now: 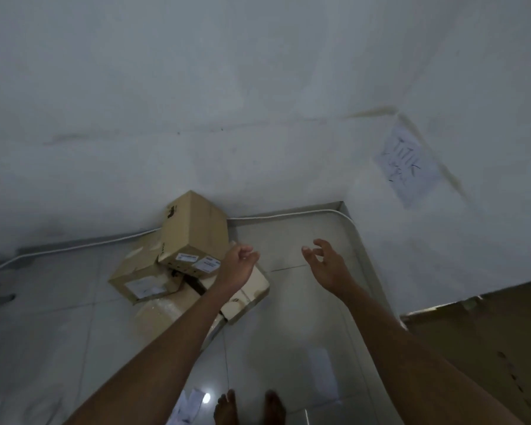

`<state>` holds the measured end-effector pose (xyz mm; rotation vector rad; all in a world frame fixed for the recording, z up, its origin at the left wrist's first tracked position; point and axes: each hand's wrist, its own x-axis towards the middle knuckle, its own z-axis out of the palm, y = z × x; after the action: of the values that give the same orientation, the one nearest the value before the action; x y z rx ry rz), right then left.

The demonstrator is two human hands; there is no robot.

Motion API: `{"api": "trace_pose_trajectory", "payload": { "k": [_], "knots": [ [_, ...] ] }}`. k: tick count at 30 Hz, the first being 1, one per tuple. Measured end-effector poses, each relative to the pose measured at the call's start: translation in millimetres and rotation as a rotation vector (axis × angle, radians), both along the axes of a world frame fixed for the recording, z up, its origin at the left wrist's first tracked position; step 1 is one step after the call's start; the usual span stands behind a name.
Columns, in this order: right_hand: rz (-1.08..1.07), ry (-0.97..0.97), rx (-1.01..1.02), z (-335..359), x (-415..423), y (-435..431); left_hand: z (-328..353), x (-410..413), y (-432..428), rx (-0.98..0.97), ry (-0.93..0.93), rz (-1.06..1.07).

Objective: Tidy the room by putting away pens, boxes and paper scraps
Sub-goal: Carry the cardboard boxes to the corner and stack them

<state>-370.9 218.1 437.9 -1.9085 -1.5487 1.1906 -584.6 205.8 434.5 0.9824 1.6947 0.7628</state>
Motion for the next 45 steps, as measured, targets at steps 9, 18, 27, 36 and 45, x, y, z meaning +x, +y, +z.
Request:
{"api": "trace_pose_trajectory", "payload": {
  "k": [9, 18, 27, 36, 45],
  "knots": [
    [0.166, -0.006, -0.116, -66.7, -38.4, 3.3, -55.8, -36.1, -26.9, -0.098, 0.001, 0.176],
    [0.26, -0.062, -0.225, -128.7, -101.6, 5.0, -116.1, -93.5, -58.4, -0.208, -0.058, 0.289],
    [0.299, -0.07, -0.272, -191.1, -175.2, 7.8, -181.5, -190.7, -84.1, -0.292, -0.013, 0.412],
    [0.405, -0.083, -0.345, -317.2, -244.0, 34.0, -309.9, -269.4, -87.8, -0.333, 0.014, 0.658],
    [0.475, -0.056, -0.353, -446.1, -300.1, 49.8, -456.2, -292.0, -103.1, -0.412, 0.009, 0.859]
  ]
}}
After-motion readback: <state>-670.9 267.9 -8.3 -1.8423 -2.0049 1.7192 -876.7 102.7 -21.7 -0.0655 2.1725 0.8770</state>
